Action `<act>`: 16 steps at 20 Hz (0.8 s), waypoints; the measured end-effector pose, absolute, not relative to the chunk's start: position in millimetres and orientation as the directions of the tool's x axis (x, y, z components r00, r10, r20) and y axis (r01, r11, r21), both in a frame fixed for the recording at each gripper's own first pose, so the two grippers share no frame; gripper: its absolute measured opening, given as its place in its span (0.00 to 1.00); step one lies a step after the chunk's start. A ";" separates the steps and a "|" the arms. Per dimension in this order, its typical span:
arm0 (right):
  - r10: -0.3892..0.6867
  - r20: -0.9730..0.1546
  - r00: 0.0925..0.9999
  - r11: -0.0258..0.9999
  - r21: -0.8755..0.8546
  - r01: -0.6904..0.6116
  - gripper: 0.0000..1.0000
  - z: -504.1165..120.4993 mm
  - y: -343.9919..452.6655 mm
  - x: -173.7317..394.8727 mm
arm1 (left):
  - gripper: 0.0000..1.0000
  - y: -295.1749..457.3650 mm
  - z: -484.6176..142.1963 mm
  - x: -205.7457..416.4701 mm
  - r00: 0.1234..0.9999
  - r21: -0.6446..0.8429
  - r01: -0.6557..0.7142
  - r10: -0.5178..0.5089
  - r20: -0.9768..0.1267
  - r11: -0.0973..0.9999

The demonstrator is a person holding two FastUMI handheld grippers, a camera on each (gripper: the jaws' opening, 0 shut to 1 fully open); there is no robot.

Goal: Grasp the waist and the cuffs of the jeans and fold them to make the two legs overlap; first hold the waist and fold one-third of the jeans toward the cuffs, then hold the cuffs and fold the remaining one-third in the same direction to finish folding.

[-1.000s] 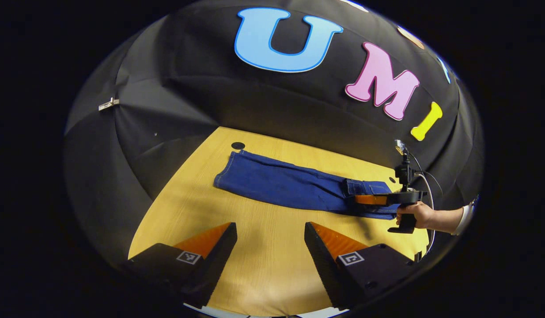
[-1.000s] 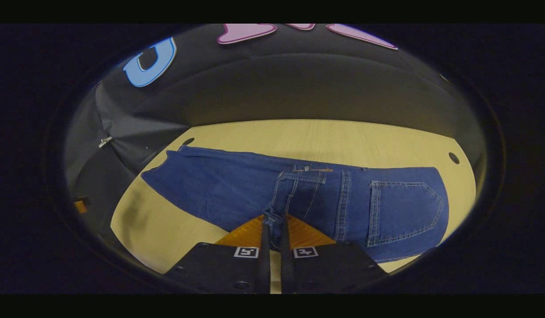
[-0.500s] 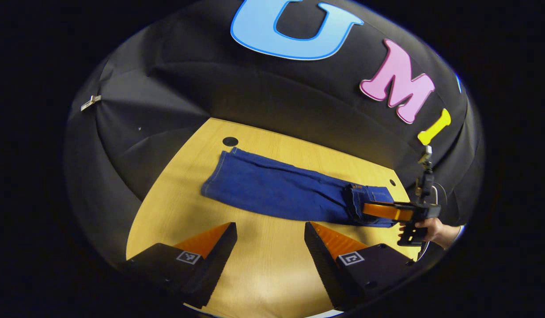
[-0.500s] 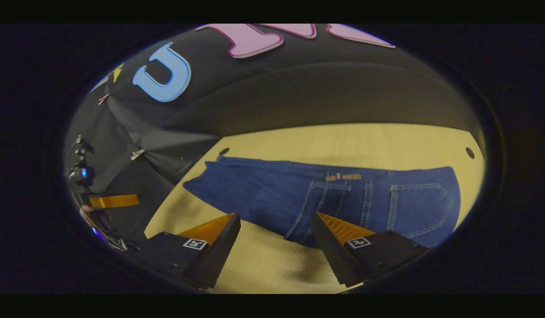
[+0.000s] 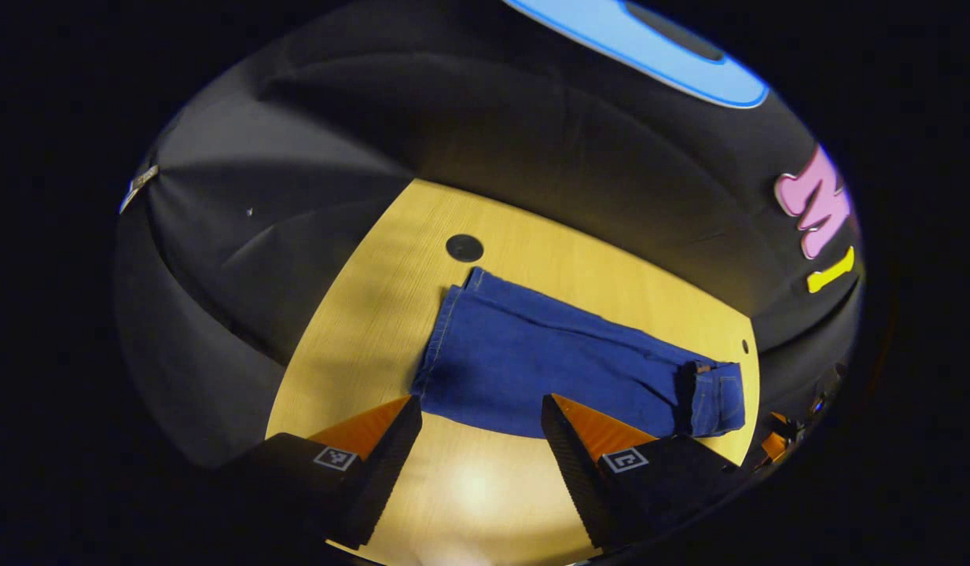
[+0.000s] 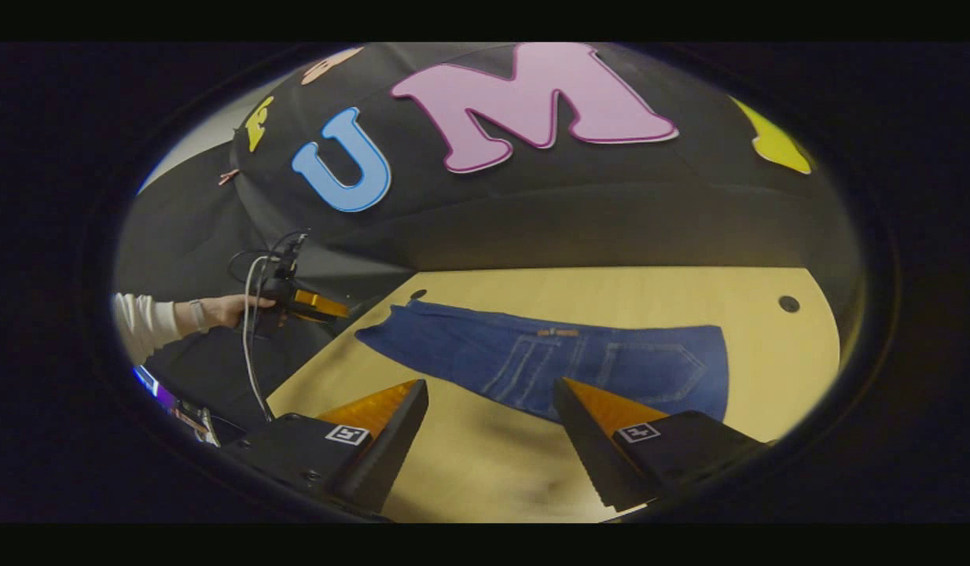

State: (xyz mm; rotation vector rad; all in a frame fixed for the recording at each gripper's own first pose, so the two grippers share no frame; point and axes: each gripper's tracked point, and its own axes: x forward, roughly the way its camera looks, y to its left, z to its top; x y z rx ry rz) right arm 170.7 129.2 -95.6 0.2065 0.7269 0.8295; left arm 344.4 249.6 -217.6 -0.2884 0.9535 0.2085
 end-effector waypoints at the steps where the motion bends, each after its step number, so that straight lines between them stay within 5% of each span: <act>1: 0.720 -0.517 0.462 0.687 0.439 -0.579 0.98 -100.4 117.1 166.5 | 0.97 251.1 -230.6 350.7 0.544 -0.143 -0.303 0.048 -0.838 0.942; 16: 0.655 -0.560 0.507 0.755 0.455 -0.472 0.97 -119.3 67.6 176.6 | 0.97 265.6 -316.7 373.5 0.311 0.114 -0.195 0.171 -0.935 0.974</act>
